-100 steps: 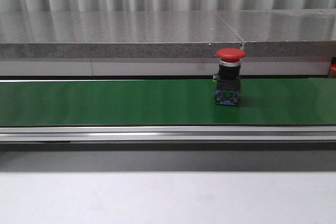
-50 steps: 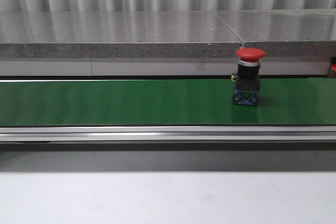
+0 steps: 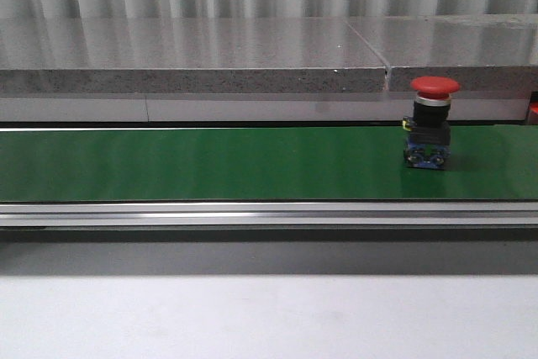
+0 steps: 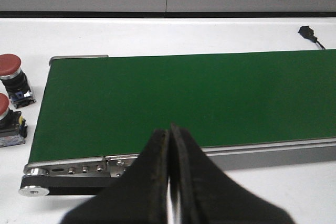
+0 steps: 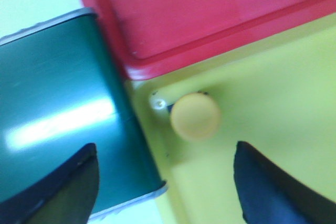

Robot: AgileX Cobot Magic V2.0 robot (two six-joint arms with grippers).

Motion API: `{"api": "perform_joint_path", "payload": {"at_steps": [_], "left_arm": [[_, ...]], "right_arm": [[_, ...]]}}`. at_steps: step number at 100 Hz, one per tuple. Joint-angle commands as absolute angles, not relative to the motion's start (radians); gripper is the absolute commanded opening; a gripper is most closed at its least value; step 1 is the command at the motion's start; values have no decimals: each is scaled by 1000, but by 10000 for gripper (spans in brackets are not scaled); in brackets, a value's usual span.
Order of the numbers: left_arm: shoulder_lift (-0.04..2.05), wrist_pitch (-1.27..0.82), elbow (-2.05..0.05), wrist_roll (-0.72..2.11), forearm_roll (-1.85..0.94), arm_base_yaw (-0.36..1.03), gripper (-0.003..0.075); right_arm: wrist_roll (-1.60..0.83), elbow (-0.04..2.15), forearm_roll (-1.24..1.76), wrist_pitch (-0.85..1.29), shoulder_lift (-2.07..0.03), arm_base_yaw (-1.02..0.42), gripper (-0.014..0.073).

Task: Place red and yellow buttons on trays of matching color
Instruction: 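Lower the right gripper onto the red button on the belt and grasp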

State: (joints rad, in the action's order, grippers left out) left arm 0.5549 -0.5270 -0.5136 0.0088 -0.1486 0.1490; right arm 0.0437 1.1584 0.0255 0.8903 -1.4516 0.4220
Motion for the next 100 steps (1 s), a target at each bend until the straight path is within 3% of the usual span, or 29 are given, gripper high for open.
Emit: {"api": "perform_joint_path", "payload": {"at_steps": [1,26,45,66,100], "left_arm": [[556,-457,-541,5,-160,149,-20],[556,-457,-541,5,-160,149,-20],[556,-457,-541,5,-160,149,-20],[556,-457,-541,5,-160,149,-20],[556,-457,-541,5,-160,149,-20]], "right_arm": [[21,1182,27,904,-1383,388,540],[-17,1183,38,990,-1341,244,548],[-43,1183,57,1036,-1338,120,627],[-76,1187,99,1052,-1339,3,627],[-103,1285,109,1047,-1449,-60,627]]}}
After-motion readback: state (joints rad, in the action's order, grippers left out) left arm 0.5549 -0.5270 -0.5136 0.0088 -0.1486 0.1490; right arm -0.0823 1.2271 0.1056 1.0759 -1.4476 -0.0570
